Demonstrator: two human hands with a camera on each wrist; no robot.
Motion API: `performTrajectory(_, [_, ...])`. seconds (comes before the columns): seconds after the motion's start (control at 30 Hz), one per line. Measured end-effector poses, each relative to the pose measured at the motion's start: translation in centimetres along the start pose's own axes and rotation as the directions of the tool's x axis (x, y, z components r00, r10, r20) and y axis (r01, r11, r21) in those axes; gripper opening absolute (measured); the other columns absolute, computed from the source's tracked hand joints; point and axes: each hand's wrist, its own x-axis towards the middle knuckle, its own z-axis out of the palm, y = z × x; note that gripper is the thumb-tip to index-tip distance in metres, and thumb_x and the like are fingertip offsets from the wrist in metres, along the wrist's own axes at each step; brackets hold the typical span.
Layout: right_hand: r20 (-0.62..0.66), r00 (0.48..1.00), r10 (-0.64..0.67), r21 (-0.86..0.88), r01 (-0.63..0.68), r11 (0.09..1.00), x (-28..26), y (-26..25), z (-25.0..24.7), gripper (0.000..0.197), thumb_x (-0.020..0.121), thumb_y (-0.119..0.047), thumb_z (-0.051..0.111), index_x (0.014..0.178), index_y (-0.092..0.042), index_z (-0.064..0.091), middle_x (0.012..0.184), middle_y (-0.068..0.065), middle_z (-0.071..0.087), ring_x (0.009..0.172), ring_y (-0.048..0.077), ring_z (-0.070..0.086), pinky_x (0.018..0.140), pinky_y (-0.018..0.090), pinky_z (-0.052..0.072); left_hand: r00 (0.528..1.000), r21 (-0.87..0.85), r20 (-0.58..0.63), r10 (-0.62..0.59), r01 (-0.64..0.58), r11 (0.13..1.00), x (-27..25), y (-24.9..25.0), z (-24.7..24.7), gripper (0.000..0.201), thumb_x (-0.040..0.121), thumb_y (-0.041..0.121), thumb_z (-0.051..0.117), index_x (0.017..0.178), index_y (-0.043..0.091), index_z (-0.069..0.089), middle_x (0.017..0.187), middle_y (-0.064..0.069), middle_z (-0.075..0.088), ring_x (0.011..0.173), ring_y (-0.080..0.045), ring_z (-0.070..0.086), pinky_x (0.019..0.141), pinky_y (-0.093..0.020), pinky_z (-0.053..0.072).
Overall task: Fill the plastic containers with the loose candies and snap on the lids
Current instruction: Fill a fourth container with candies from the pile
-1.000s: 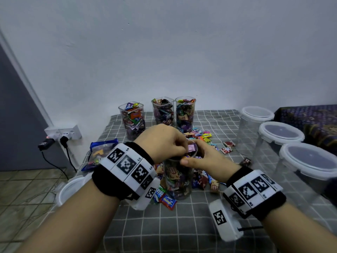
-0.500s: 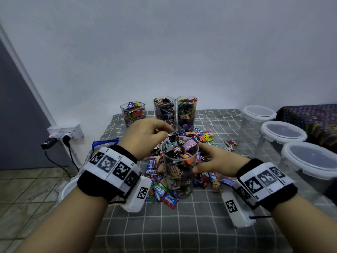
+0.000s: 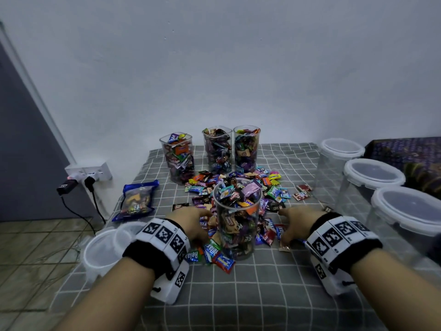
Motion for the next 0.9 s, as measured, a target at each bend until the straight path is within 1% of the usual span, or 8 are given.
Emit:
performTrajectory(0.07, [0.018, 1.000, -0.006, 0.003, 0.006, 1.000, 0.1, 0.0, 0.3, 0.079, 0.074, -0.038, 0.071, 0.142, -0.023, 0.035, 0.141, 0.004, 0.044, 0.125, 0.023, 0.047, 0.098, 0.033, 0.045, 0.999, -0.003, 0.031, 0.007, -0.007, 1.000, 0.2, 0.3, 0.7, 0.067, 0.076, 0.030, 0.072, 0.136, 0.040, 0.044, 0.132, 0.000, 0.055, 0.113, -0.019, 0.055, 0.091, -0.033, 0.049])
performTrajectory(0.2, [0.013, 0.999, -0.051, -0.016, 0.051, 0.999, 0.1, -0.2, 0.4, 0.068, 0.078, -0.034, 0.070, 0.139, -0.028, 0.042, 0.141, 0.003, 0.044, 0.124, 0.022, 0.048, 0.096, 0.031, 0.045, 0.998, -0.040, 0.060, 0.027, -0.024, 0.999, 0.3, 0.7, 0.8, 0.052, 0.084, 0.025, 0.066, 0.132, 0.035, 0.051, 0.117, 0.001, 0.065, 0.100, -0.016, 0.063, 0.077, -0.025, 0.050])
performTrajectory(0.3, [0.014, 0.998, -0.066, -0.048, 0.067, 0.997, 0.1, -0.5, 0.4, 0.060, 0.080, -0.033, 0.069, 0.136, -0.028, 0.046, 0.138, 0.005, 0.045, 0.121, 0.023, 0.049, 0.095, 0.032, 0.046, 0.999, 0.002, 0.035, 0.027, -0.027, 1.000, 0.3, 0.9, 0.8, 0.039, 0.086, 0.025, 0.065, 0.125, 0.029, 0.060, 0.116, 0.000, 0.065, 0.102, -0.018, 0.063, 0.082, -0.026, 0.051])
performTrajectory(0.4, [0.001, 0.998, -0.068, -0.051, 0.068, 0.996, 0.3, -0.7, 0.5, 0.054, 0.082, -0.030, 0.068, 0.133, -0.026, 0.048, 0.135, 0.004, 0.048, 0.119, 0.023, 0.051, 0.093, 0.031, 0.046, 0.999, 0.058, -0.006, 0.044, -0.043, 0.997, 0.6, 1.0, 0.9, 0.032, 0.088, 0.024, 0.063, 0.119, 0.027, 0.064, 0.116, -0.003, 0.066, 0.105, -0.023, 0.061, 0.086, -0.029, 0.049])
performTrajectory(0.5, [-0.011, 0.998, -0.067, -0.038, 0.066, 0.997, 0.3, -0.7, 0.5, 0.050, 0.082, -0.028, 0.068, 0.129, -0.024, 0.051, 0.132, 0.005, 0.050, 0.117, 0.023, 0.052, 0.091, 0.031, 0.046, 0.999, 0.084, -0.028, 0.046, -0.043, 0.996, 0.9, 1.2, 1.0, 0.029, 0.090, 0.022, 0.059, 0.118, 0.025, 0.066, 0.118, -0.005, 0.064, 0.109, -0.024, 0.059, 0.087, -0.028, 0.047])
performTrajectory(0.67, [-0.048, 0.997, -0.065, -0.030, 0.064, 0.998, 0.4, -0.8, 0.6, 0.041, 0.083, -0.023, 0.065, 0.123, -0.021, 0.055, 0.128, 0.005, 0.054, 0.116, 0.022, 0.052, 0.086, 0.026, 0.044, 0.998, 0.083, -0.058, 0.028, -0.023, 0.996, 1.2, 1.1, 1.3, 0.025, 0.092, 0.024, 0.055, 0.113, 0.018, 0.068, 0.116, -0.007, 0.065, 0.108, -0.025, 0.059, 0.089, -0.032, 0.048])
performTrajectory(0.8, [-0.069, 0.995, -0.077, -0.009, 0.076, 0.997, 0.4, -0.8, 0.4, 0.031, 0.089, -0.018, 0.057, 0.120, -0.019, 0.057, 0.127, 0.005, 0.055, 0.116, 0.021, 0.052, 0.089, 0.027, 0.044, 0.996, 0.040, -0.079, 0.041, -0.038, 0.998, 1.2, 1.0, 1.4, 0.024, 0.089, 0.022, 0.057, 0.111, 0.024, 0.066, 0.114, -0.001, 0.066, 0.106, -0.021, 0.060, 0.090, -0.031, 0.050])
performTrajectory(0.9, [-0.083, 0.993, -0.089, 0.010, 0.090, 0.996, 0.5, -0.7, 0.5, 0.027, 0.091, -0.016, 0.054, 0.117, -0.019, 0.058, 0.124, 0.004, 0.055, 0.113, 0.021, 0.053, 0.088, 0.027, 0.044, 0.993, 0.025, -0.117, 0.031, -0.028, 0.999, 1.1, 0.9, 1.5, 0.025, 0.088, 0.029, 0.057, 0.112, 0.031, 0.062, 0.112, 0.004, 0.066, 0.104, -0.018, 0.060, 0.085, -0.030, 0.051])
